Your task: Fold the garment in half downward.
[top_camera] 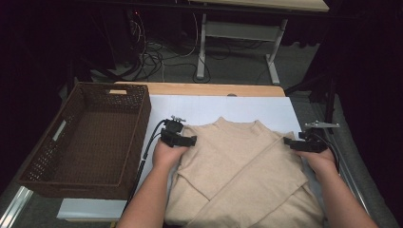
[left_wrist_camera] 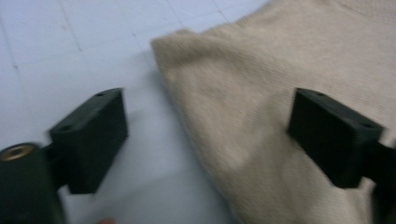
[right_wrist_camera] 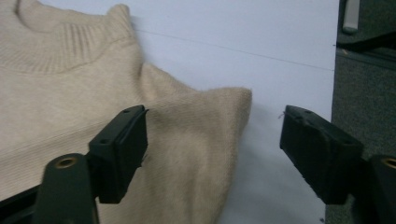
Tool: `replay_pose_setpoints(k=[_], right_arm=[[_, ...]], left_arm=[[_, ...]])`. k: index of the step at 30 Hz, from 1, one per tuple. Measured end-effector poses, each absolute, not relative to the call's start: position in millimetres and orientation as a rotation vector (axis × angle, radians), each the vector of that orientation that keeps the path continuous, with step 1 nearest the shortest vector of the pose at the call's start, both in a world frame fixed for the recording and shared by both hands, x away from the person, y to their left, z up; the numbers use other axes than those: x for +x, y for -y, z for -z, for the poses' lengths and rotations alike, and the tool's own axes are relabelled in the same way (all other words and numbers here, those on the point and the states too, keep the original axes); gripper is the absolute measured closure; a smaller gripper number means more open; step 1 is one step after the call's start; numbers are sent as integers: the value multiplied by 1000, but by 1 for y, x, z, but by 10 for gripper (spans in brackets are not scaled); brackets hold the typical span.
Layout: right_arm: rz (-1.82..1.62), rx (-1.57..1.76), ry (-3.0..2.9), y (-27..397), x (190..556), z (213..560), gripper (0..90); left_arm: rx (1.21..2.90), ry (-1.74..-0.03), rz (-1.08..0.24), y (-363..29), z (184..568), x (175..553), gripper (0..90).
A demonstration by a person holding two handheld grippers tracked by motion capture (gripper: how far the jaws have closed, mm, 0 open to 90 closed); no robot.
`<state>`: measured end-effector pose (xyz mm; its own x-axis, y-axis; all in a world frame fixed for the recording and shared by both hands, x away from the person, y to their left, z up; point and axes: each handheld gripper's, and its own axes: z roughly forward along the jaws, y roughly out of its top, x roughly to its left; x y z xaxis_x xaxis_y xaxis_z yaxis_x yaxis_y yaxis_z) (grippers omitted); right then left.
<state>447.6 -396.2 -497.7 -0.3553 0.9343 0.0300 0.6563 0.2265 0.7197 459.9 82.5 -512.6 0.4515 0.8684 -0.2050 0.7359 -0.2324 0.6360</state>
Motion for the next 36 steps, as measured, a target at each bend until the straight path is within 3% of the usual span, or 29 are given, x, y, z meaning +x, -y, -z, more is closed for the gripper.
replay_pose_setpoints(k=[6, 7, 9, 13, 16, 20, 24, 36], right_arm=[[-926, 1516, -2110, 395, 460, 504, 338], [-914, 1510, -2117, 393, 461, 504, 359], [-894, 1501, -2139, 389, 459, 502, 448], [-896, 1501, -2154, 390, 453, 501, 512], [-908, 1504, -2149, 391, 449, 502, 578], [-939, 1502, -2168, 390, 448, 501, 731], [-928, 1464, -2147, 389, 449, 498, 806], [-927, 1339, -1968, 390, 467, 450, 820]], left_arm=[[2035, -1346, -263, -83, 511, 466, 375], [2045, -1356, -277, -81, 510, 467, 375], [2041, -1348, -267, -80, 510, 467, 423], [2036, -1339, -267, -77, 510, 465, 502], [2029, -1325, -207, -76, 510, 464, 628], [2044, -1299, -213, -74, 509, 462, 729], [2047, -1270, -250, -75, 508, 462, 756], [2057, -1194, -428, -83, 462, 481, 771]])
